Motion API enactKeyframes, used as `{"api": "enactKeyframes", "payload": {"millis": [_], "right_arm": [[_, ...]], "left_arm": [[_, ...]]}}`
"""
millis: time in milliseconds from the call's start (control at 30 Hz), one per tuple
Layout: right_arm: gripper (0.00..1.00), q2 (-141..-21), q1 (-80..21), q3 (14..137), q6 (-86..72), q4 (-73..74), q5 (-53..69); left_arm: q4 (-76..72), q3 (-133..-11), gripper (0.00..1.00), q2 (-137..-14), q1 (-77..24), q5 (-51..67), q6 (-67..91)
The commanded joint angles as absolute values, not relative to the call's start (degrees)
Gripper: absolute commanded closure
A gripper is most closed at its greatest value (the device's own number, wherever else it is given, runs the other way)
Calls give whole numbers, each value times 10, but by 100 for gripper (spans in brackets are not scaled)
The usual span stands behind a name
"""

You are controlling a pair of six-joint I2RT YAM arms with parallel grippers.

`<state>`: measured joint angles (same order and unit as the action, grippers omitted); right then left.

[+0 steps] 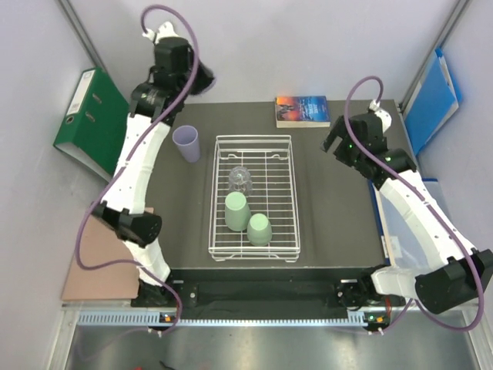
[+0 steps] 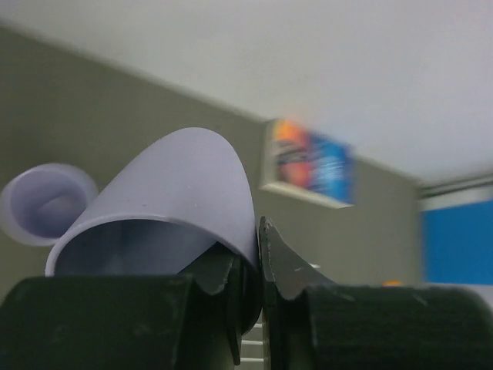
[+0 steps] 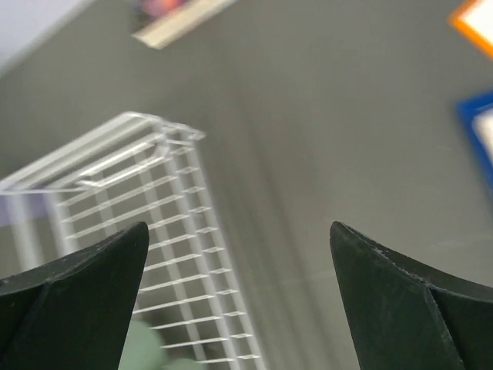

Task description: Unload the cups from the dish rack

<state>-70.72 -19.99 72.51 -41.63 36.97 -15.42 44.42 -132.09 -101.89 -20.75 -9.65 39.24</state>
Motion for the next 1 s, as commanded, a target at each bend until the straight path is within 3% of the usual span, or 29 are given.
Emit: {"api": "enactKeyframes", "payload": {"millis": [0,167,967], "right_arm": [[0,-708,-216,762,-360,464,-273],[0,-693,-219,745,-342,457,-272],[0,-737,-218,720,-329,417,-217]], "left_arm": [[643,-1324,100,-1113,-194,-268,319],[640,-1318,100,-1144,-183,-293,312],[577,-1309,100,-1216,-117,-189,299]]}}
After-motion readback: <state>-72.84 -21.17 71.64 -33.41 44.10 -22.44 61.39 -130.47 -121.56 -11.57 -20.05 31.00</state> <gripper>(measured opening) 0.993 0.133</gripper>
